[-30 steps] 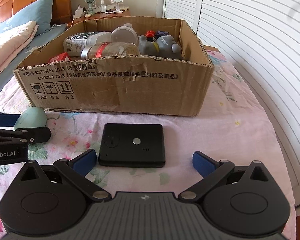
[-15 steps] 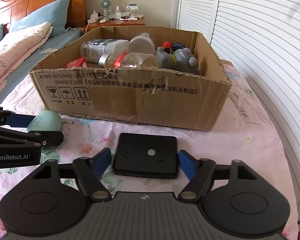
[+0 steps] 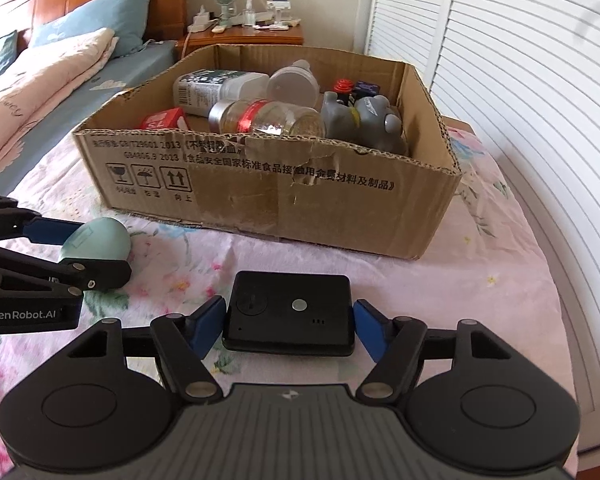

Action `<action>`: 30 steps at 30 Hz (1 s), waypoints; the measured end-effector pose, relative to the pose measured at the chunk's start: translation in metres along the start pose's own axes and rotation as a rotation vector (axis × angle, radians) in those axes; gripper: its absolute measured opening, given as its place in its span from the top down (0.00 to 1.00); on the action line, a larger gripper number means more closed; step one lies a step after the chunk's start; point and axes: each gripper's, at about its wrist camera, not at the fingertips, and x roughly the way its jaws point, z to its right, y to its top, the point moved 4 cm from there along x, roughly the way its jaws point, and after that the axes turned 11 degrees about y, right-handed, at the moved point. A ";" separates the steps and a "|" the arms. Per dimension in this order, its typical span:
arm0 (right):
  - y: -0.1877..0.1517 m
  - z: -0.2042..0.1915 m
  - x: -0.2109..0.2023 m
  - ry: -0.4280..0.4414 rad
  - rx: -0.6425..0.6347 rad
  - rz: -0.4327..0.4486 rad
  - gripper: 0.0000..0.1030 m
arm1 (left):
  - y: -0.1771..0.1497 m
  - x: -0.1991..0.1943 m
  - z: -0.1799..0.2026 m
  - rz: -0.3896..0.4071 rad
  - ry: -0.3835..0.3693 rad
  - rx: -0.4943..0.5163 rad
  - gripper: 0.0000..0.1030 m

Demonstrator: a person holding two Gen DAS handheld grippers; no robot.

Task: Organize rigid objects
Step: 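Carry the ball and black pad into the box and open both tools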

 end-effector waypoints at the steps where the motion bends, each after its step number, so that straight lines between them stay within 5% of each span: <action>1: 0.000 0.000 -0.002 0.003 -0.008 -0.002 0.28 | 0.000 -0.001 0.000 -0.002 -0.001 0.011 0.50; 16: -0.014 0.010 -0.005 0.031 -0.012 -0.076 0.28 | 0.001 -0.021 0.003 0.005 -0.027 0.087 0.50; 22: -0.013 0.011 -0.002 0.051 0.015 -0.060 0.20 | 0.002 -0.020 0.004 0.004 -0.031 0.090 0.50; 30: -0.010 0.011 -0.002 0.028 0.011 -0.070 0.29 | 0.004 -0.026 0.004 0.011 -0.040 0.093 0.50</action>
